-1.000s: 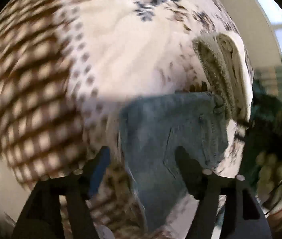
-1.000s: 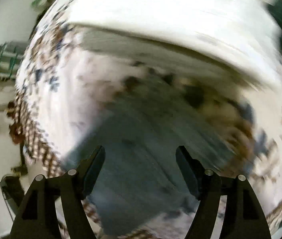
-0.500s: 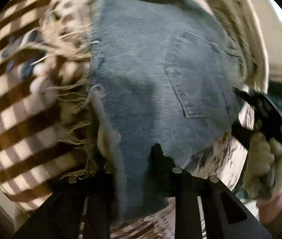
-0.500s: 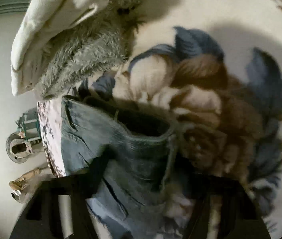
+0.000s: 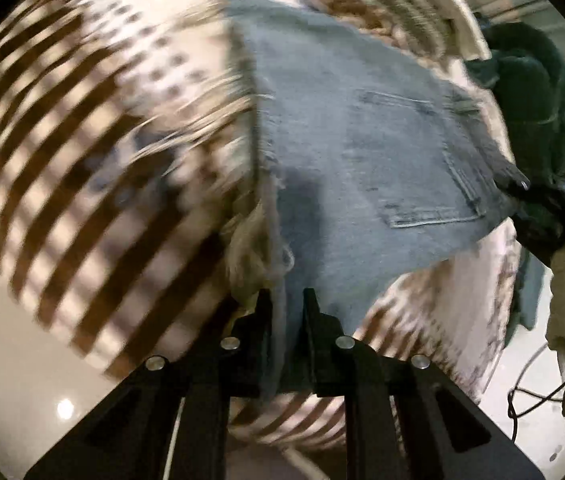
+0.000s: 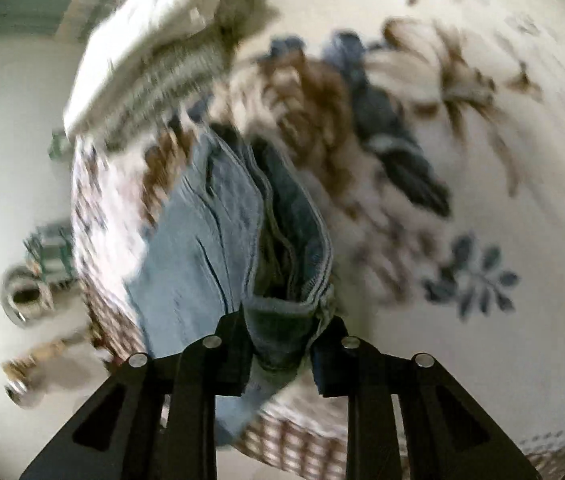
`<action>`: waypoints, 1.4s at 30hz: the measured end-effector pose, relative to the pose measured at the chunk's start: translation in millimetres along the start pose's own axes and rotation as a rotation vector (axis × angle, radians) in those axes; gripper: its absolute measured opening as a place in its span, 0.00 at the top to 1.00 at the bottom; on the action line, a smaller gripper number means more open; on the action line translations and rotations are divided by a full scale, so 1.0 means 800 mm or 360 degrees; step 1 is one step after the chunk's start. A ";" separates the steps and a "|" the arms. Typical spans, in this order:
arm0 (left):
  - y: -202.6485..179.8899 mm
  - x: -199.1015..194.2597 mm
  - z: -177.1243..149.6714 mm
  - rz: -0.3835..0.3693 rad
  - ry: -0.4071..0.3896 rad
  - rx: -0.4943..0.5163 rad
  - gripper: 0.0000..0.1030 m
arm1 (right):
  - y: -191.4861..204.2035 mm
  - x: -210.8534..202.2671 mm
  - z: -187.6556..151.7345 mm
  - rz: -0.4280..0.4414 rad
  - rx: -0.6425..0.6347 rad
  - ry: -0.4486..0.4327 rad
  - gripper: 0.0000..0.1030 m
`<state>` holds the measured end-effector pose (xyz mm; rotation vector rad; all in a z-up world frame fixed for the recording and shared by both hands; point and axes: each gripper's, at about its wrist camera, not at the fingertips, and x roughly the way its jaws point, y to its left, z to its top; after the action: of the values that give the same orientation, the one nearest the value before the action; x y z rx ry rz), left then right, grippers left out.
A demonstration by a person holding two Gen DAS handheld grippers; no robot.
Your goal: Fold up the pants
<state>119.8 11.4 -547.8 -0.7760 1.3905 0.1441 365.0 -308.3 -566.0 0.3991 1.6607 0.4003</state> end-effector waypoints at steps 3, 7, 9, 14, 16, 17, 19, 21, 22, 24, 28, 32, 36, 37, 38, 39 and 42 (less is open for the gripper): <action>0.029 -0.028 -0.020 0.0022 -0.0052 -0.0269 0.60 | -0.025 0.003 -0.013 -0.0092 0.0020 0.0087 0.53; 0.046 -0.060 -0.045 -0.0177 -0.0280 -0.0657 0.49 | -0.052 -0.017 -0.021 -0.0075 0.0034 0.0080 0.45; 0.047 -0.054 -0.039 -0.0254 -0.0333 -0.0767 0.49 | -0.060 -0.028 -0.023 -0.0077 0.0035 0.0068 0.45; 0.022 -0.005 0.019 -0.0246 -0.0368 -0.0735 0.54 | -0.040 -0.017 0.012 -0.0122 -0.0025 0.0048 0.45; 0.013 0.012 0.028 -0.0204 -0.0338 -0.0645 0.92 | -0.038 -0.012 0.020 -0.0143 -0.0029 0.0060 0.45; 0.016 0.010 0.023 -0.0193 -0.0328 -0.0618 0.95 | -0.031 -0.005 0.023 -0.0142 -0.0033 0.0062 0.45; 0.011 0.002 0.003 -0.0177 -0.0352 -0.0566 0.95 | -0.025 0.004 0.026 -0.0174 -0.0042 0.0063 0.45; 0.008 -0.005 -0.015 -0.0169 -0.0336 -0.0526 0.97 | -0.027 0.006 0.028 -0.0186 -0.0036 0.0060 0.45; 0.008 -0.008 -0.028 -0.0157 -0.0313 -0.0521 0.97 | -0.030 0.005 0.028 -0.0181 -0.0027 0.0067 0.45; 0.011 0.000 -0.040 -0.0170 -0.0279 -0.0558 0.96 | -0.034 0.008 0.029 -0.0178 -0.0020 0.0071 0.45; 0.028 -0.016 -0.047 -0.0275 -0.0280 -0.0766 0.92 | -0.044 0.011 0.027 -0.0114 0.0032 0.0104 0.38; 0.021 -0.066 -0.080 -0.0360 -0.0426 -0.0975 0.43 | -0.051 0.007 0.021 0.0039 0.0040 0.0129 0.16; -0.010 -0.050 -0.098 -0.0591 -0.0410 -0.1226 0.27 | -0.047 0.025 0.013 0.0053 -0.0008 0.0225 0.16; -0.017 -0.029 -0.096 -0.0657 -0.0366 -0.1291 0.27 | -0.048 0.033 0.012 0.0058 -0.0002 0.0255 0.16; -0.021 -0.013 -0.092 -0.0688 -0.0337 -0.1338 0.27 | -0.050 0.043 0.011 0.0074 0.0021 0.0283 0.16; -0.021 0.003 -0.089 -0.0723 -0.0317 -0.1400 0.27 | -0.052 0.049 0.010 0.0079 0.0038 0.0295 0.16; -0.006 0.051 -0.076 -0.0754 -0.0300 -0.1620 0.28 | -0.054 0.063 0.011 0.0130 0.0094 0.0285 0.16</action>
<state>81.1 -40.7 -582.3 -1.8539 0.8593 0.5578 366.4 -322.3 -631.4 0.4877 1.8379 0.4590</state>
